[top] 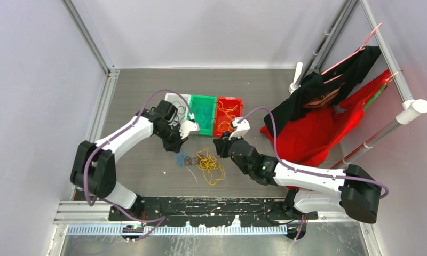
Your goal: Untangle the cables
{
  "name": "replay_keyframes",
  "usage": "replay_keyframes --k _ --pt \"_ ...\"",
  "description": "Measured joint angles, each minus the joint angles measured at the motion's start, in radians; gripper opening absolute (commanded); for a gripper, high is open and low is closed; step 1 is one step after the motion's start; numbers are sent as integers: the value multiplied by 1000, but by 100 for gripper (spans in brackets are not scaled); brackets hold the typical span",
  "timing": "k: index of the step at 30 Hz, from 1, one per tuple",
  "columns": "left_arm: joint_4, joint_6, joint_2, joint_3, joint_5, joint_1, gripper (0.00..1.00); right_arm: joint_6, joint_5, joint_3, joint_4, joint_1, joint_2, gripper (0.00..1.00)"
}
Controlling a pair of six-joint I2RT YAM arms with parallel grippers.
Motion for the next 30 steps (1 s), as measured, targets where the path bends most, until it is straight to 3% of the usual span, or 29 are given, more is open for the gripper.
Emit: replay_keyframes --k 10,20,30 --pt "-276 2 -199 217 11 14 2 -79 -224 56 149 -19 166 59" --pt "-473 -42 -266 435 39 17 0 -123 -478 179 344 -19 283 64" --pt "-539 -114 -266 532 62 17 0 -70 -538 207 448 -19 358 62"
